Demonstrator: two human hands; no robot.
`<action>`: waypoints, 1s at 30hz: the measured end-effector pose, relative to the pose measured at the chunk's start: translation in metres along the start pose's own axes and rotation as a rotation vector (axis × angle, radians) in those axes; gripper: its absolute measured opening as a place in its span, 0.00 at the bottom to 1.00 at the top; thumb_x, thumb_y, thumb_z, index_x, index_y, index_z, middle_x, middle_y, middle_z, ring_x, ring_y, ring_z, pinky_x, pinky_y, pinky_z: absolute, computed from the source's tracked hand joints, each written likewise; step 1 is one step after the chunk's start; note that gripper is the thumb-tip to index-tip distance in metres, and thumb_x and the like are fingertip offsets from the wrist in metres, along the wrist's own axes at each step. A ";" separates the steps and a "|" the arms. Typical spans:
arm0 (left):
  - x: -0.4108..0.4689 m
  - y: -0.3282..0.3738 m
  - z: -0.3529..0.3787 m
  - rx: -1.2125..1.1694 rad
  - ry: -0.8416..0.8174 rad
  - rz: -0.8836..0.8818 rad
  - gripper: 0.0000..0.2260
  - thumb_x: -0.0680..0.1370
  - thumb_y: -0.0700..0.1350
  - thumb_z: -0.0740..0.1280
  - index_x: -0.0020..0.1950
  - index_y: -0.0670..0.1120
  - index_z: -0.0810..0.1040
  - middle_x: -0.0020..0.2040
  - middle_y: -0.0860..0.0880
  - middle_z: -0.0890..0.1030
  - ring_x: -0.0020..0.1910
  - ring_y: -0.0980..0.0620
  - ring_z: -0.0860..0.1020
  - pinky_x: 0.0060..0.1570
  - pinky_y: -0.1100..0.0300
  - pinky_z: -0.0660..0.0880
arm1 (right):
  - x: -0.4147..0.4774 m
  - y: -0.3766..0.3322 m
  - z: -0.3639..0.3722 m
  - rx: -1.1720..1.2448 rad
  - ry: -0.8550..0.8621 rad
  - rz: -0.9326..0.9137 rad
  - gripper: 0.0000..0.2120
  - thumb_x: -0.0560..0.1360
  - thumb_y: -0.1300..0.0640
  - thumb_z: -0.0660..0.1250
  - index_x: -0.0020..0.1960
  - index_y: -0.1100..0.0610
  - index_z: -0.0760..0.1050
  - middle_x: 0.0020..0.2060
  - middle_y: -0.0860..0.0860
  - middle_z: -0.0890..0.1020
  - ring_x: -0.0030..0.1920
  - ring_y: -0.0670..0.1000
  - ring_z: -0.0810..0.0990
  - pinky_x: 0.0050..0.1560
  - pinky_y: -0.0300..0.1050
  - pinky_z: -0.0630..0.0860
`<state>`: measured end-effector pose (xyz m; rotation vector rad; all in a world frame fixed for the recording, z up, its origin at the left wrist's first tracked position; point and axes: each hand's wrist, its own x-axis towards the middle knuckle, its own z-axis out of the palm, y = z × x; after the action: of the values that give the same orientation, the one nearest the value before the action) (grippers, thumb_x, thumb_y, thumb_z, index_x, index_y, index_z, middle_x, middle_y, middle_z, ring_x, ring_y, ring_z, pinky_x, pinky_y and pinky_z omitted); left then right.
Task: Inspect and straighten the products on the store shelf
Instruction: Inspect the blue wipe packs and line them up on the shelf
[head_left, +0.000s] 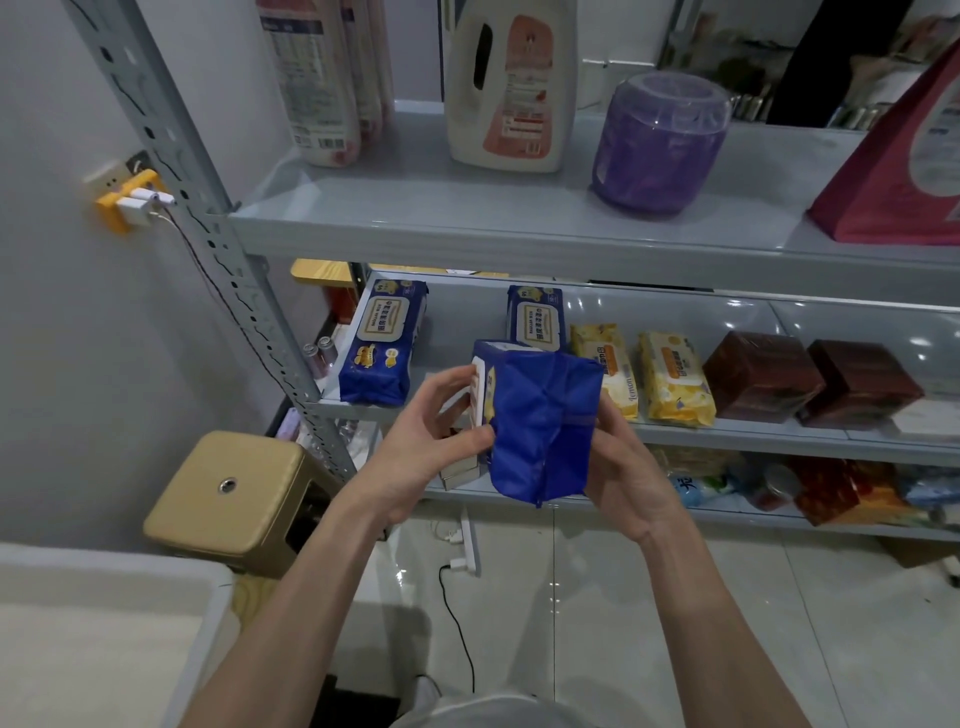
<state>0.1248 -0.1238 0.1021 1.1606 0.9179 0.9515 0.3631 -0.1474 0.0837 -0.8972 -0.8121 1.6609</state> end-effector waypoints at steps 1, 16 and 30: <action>0.000 0.000 0.000 -0.004 0.002 0.008 0.31 0.72 0.42 0.77 0.73 0.53 0.71 0.71 0.57 0.75 0.72 0.55 0.73 0.57 0.61 0.79 | 0.000 0.000 0.000 0.002 -0.010 0.002 0.29 0.77 0.61 0.66 0.77 0.48 0.69 0.73 0.54 0.76 0.68 0.59 0.78 0.64 0.61 0.78; -0.010 -0.014 -0.010 -0.323 -0.055 -0.126 0.41 0.57 0.59 0.86 0.68 0.54 0.76 0.69 0.48 0.79 0.65 0.46 0.79 0.60 0.49 0.79 | -0.017 -0.017 0.037 -0.277 -0.026 -0.078 0.32 0.74 0.57 0.73 0.75 0.40 0.71 0.74 0.42 0.73 0.72 0.43 0.73 0.58 0.43 0.81; -0.004 0.019 0.016 0.078 0.116 -0.149 0.21 0.78 0.66 0.62 0.68 0.60 0.73 0.62 0.55 0.82 0.61 0.54 0.80 0.67 0.46 0.72 | -0.013 -0.009 0.034 -0.197 0.144 -0.053 0.26 0.78 0.47 0.65 0.76 0.42 0.69 0.67 0.47 0.82 0.68 0.52 0.80 0.63 0.52 0.78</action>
<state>0.1365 -0.1300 0.1239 1.0943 1.1277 0.8751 0.3404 -0.1608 0.1099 -1.1088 -0.9030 1.4697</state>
